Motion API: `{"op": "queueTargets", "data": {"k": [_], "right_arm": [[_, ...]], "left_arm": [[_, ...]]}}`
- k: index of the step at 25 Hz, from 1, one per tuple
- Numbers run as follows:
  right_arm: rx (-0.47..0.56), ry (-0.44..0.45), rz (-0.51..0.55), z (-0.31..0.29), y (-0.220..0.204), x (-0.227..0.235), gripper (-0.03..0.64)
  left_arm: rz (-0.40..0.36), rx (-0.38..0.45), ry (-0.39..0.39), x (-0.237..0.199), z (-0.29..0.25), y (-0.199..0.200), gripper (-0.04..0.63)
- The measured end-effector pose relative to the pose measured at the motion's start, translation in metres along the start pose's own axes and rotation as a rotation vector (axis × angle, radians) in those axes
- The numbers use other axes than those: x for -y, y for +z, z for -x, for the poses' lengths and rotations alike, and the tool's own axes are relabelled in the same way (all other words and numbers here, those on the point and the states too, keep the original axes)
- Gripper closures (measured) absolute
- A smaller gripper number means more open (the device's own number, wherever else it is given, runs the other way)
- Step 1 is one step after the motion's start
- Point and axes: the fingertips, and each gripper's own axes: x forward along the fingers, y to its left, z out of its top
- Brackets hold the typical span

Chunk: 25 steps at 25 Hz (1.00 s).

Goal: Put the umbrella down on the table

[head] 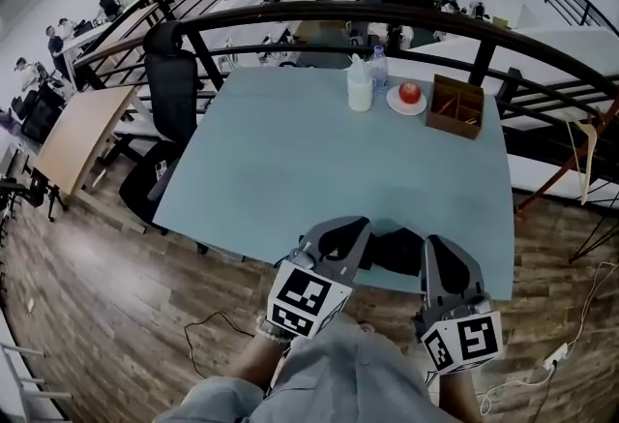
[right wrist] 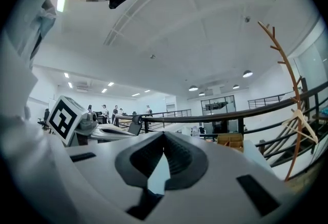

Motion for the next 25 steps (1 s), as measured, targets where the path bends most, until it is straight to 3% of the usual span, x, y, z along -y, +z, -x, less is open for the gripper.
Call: {"op": "queueTargets", "data": {"k": [3,10,18,25], "right_arm": [[0.012,0.016,0.008,-0.004,0.006,-0.005,0.621],[0.028,0.045,-0.001,-0.008,0.013,-0.011,0.621],[0.037,0.008,0.013,0.002,0.018,-0.021,0.621],[0.03,-0.044,0.023,0.011,0.022,-0.041,0.621]], "left_arm": [[-0.027,0.021,0.004,0.004,0.011,0.013,0.591],[0.014,0.061,0.051,0.002,0.027,0.026,0.591],[0.045,0.129,0.104,-0.01,0.054,0.035,0.591],[0.037,0.145,0.059,-0.011,0.082,0.041,0.591]]}}
